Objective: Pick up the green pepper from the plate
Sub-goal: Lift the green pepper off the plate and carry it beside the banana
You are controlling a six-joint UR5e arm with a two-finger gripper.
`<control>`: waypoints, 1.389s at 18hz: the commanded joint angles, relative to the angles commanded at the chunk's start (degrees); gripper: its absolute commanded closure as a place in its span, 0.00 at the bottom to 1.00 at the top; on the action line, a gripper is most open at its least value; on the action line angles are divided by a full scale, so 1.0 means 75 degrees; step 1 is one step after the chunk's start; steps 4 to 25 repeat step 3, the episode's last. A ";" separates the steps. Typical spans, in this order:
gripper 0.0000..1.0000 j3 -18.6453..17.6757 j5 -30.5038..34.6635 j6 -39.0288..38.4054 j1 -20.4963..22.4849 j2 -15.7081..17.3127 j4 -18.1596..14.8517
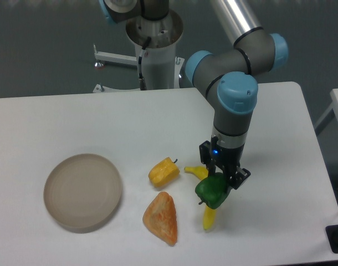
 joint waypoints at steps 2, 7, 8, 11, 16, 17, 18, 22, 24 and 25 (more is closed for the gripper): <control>0.63 0.0000 0.0000 0.0000 0.0000 0.0000 0.0012; 0.63 0.0000 0.0000 0.0000 0.0000 0.0000 0.0012; 0.63 0.0000 0.0000 0.0000 0.0000 0.0000 0.0012; 0.63 0.0000 0.0000 0.0000 0.0000 0.0000 0.0012; 0.63 0.0000 0.0000 0.0000 0.0000 0.0000 0.0012; 0.63 0.0000 0.0000 0.0000 0.0000 0.0000 0.0012; 0.63 0.0000 0.0000 0.0000 0.0000 0.0000 0.0012; 0.63 0.0000 0.0000 0.0000 0.0000 0.0000 0.0012; 0.63 0.0000 0.0000 0.0000 0.0000 0.0000 0.0012; 0.63 0.0000 0.0000 0.0000 0.0000 0.0000 0.0012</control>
